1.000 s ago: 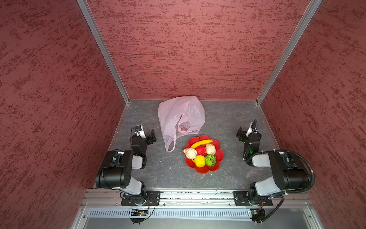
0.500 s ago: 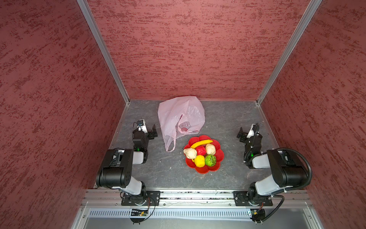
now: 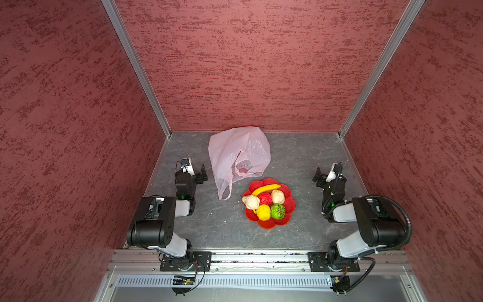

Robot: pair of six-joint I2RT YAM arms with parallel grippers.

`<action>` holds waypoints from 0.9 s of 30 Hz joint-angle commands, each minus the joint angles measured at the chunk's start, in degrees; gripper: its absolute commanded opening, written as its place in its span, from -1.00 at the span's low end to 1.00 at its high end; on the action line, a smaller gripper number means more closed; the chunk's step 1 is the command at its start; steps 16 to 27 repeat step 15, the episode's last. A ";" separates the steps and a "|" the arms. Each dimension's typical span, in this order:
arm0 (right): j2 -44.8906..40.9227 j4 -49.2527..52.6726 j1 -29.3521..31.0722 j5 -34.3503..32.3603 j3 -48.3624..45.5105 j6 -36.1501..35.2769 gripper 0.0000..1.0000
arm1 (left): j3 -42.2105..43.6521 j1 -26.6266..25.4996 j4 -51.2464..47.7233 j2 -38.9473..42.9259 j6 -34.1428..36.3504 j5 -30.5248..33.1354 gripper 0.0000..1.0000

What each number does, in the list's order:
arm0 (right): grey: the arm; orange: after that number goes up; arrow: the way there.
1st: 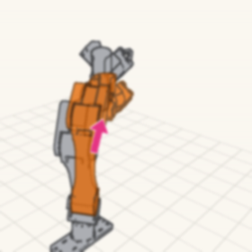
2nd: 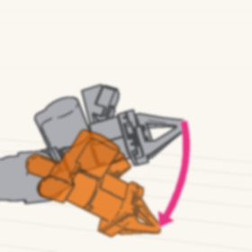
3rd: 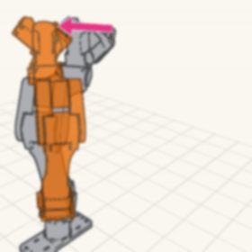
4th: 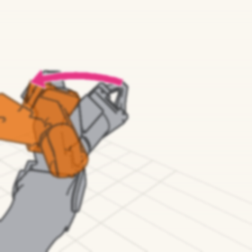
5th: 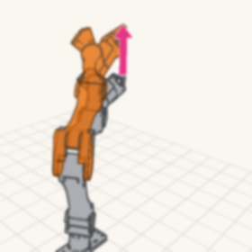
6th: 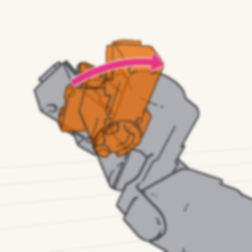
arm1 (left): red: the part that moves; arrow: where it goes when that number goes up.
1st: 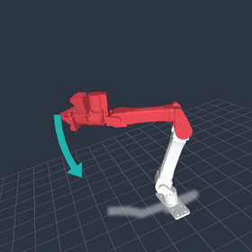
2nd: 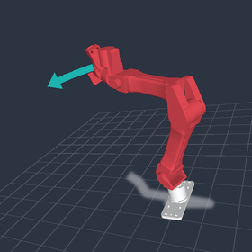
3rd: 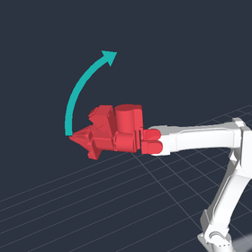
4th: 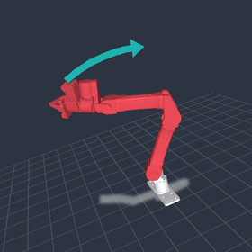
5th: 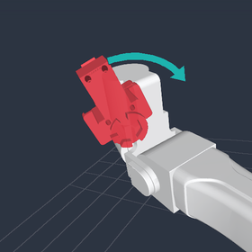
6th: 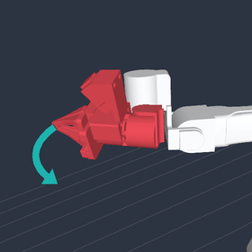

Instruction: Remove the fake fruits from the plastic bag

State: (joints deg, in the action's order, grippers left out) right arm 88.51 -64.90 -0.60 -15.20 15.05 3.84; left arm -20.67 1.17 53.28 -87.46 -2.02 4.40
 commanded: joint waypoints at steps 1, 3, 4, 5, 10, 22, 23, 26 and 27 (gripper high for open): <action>0.10 -2.56 -0.32 0.76 0.34 -0.50 0.98 | -0.26 -0.29 -0.54 -0.45 0.79 0.32 0.99; 0.13 -2.51 -0.36 0.78 0.36 -0.50 0.98 | -0.30 -0.29 -0.56 -0.44 0.86 0.27 0.99; 0.09 -2.58 -0.36 0.71 0.38 -0.50 0.98 | -0.28 -0.25 -0.54 -0.44 0.86 0.33 0.99; 0.15 -2.52 -0.30 0.76 0.38 -0.50 0.98 | -0.25 -0.28 -0.54 -0.48 0.86 0.33 0.99; 0.28 -1.90 -0.32 0.84 0.82 -0.43 0.98 | -0.26 -0.24 -0.56 -0.50 0.84 0.34 0.99; 0.13 -2.09 -0.29 0.87 0.64 -0.41 0.97 | -0.27 -0.25 -0.54 -0.46 0.85 0.27 0.99; 0.13 -2.09 -0.29 0.87 0.64 -0.41 0.97 | -0.27 -0.25 -0.54 -0.46 0.85 0.27 0.99; 0.13 -2.09 -0.29 0.87 0.64 -0.41 0.97 | -0.27 -0.25 -0.54 -0.46 0.85 0.27 0.99; 0.13 -2.09 -0.29 0.87 0.64 -0.41 0.97 | -0.27 -0.25 -0.54 -0.46 0.85 0.27 0.99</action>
